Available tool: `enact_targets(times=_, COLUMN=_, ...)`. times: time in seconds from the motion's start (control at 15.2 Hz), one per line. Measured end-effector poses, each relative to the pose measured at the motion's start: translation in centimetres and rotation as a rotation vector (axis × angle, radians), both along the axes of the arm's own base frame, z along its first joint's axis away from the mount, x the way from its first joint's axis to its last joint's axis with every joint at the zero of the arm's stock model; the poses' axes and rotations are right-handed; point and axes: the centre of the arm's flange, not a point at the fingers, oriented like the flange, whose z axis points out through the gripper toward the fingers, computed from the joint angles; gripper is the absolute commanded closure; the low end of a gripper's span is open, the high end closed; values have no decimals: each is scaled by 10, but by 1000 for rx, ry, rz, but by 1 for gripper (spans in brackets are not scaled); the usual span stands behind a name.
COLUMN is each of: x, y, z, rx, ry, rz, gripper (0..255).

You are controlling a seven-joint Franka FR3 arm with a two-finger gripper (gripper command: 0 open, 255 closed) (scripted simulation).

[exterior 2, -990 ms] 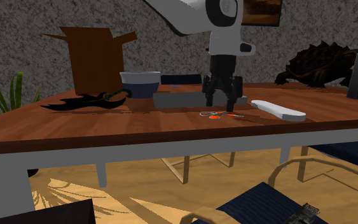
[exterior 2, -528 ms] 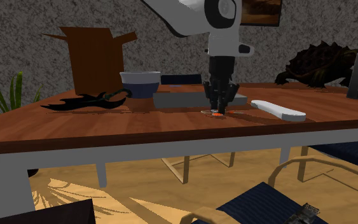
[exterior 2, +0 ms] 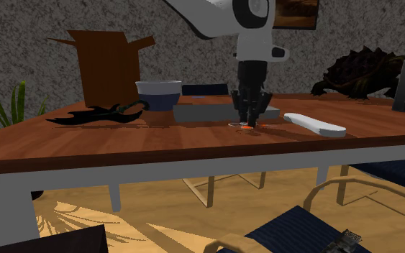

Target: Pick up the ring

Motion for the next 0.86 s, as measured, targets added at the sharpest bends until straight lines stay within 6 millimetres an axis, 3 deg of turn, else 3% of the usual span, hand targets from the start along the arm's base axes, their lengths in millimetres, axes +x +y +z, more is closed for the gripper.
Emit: enact_targets(times=0.86, x=0, y=0, z=65, rx=-1, ry=1, rz=-1, gripper=255)
